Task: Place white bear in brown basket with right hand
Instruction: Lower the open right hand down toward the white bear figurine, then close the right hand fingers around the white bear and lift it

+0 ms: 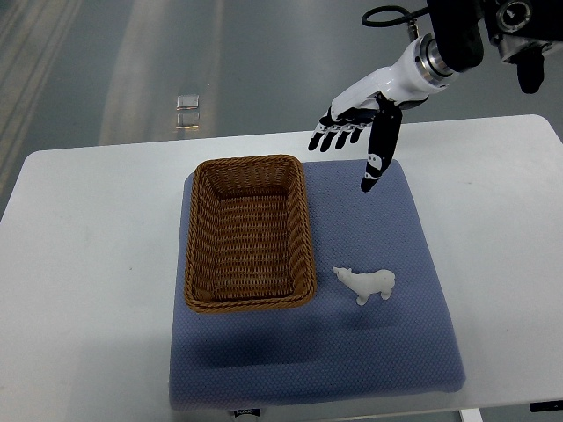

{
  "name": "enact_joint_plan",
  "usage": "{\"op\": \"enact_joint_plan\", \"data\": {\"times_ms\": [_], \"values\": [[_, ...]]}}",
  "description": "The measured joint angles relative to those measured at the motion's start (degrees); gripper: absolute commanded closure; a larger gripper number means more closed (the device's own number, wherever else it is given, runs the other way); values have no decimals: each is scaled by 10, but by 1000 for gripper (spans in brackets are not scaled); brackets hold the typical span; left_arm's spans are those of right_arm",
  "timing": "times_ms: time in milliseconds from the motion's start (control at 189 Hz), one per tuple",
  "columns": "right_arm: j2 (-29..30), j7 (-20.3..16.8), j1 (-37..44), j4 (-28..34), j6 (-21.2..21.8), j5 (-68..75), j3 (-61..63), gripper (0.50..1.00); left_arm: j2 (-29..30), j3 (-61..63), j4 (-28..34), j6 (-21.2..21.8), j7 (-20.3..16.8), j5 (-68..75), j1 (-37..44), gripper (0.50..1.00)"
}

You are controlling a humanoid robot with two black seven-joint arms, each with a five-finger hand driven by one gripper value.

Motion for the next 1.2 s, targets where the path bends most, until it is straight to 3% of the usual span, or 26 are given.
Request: {"op": "enact_joint_plan", "data": {"times_ms": [190,428,639,1052,1199], "values": [[-31,-2,-4,34,-2,16,-1,591,0,1,0,0,0,0,0,500],[-73,-2,-37,85,-63,16,-6,589,0,1,-1,0,0,0,0,500],[-76,1,-80,107,-119,15,-4,589,0,1,0,0,1,0,0,500],[-75,5,-169,120,-181,-28,1,591,0,0,2,0,1,0,0,500],[-76,8,-202,127,-194,-45,3,634,0,0,2,0,3,0,0,500]]}}
